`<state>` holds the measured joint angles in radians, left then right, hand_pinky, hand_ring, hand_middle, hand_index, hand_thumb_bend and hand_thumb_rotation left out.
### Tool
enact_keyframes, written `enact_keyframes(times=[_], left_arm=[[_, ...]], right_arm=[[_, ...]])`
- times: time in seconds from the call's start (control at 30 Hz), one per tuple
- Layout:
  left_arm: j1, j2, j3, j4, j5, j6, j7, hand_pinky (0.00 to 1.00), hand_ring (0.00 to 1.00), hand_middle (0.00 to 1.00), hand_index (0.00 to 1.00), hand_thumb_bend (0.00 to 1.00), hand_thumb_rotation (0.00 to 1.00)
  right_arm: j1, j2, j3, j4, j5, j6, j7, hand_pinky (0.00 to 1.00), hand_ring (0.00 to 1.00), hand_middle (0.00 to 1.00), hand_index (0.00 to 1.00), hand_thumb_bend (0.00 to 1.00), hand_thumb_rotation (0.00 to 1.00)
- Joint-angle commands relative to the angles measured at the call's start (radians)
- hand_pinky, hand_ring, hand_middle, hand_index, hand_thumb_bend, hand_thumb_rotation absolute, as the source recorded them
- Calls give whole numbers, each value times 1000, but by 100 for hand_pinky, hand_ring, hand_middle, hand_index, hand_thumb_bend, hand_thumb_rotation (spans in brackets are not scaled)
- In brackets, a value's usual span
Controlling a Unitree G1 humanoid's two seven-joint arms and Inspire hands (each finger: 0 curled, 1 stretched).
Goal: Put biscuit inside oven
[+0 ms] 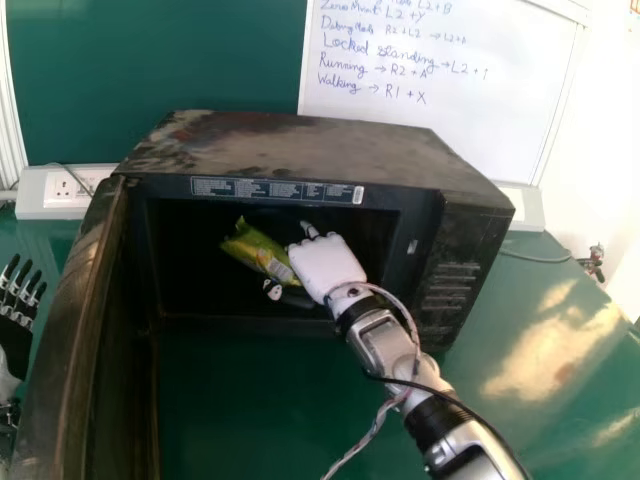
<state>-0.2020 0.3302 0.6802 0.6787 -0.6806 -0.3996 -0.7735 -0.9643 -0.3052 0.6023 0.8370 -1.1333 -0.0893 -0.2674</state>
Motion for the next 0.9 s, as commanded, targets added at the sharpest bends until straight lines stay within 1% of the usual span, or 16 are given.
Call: enact_keyframes(times=[0.0,0.13,0.23,0.4,0.43,0.5,0.57,0.7,0.77,0.87], left_arm=[[47,-56,-5,39,1,-5,6,90,75,81,96,0,0],[46,-55,-4,41,-2,-4,1,89,74,81,96,0,0],[47,-56,-4,39,-4,1,3,87,74,81,96,0,0],[45,-55,-4,43,-3,-3,0,89,74,80,96,0,0],[46,-56,-4,41,-3,-2,1,89,74,80,96,0,0],[48,-58,-5,37,-3,-2,2,91,75,81,96,0,0],[49,-56,-6,36,-2,0,3,90,75,81,96,0,0],[45,-53,-3,48,-5,1,-4,94,75,80,96,0,0],[44,-53,-4,47,-4,0,-4,91,74,80,95,0,0],[47,-55,-5,40,-2,0,3,95,76,80,96,0,0]], right_arm=[[-43,10,15,29,11,-6,-34,39,43,48,49,53,0],[-61,15,31,71,23,-11,-70,38,41,48,49,53,0],[-69,21,36,99,32,-13,-107,38,43,48,49,53,0],[-88,33,43,166,52,-31,-165,38,44,48,49,53,0],[-92,35,45,177,54,-34,-171,38,44,46,52,52,0],[-99,38,50,199,58,-39,-188,36,43,48,50,53,0],[-107,40,56,218,63,-43,-197,35,42,48,49,53,0],[-118,43,68,243,69,-42,-207,34,40,48,49,53,0],[-123,46,70,256,74,-39,-206,35,41,48,49,53,0],[-130,51,78,277,75,-30,-214,34,40,48,49,53,0]])
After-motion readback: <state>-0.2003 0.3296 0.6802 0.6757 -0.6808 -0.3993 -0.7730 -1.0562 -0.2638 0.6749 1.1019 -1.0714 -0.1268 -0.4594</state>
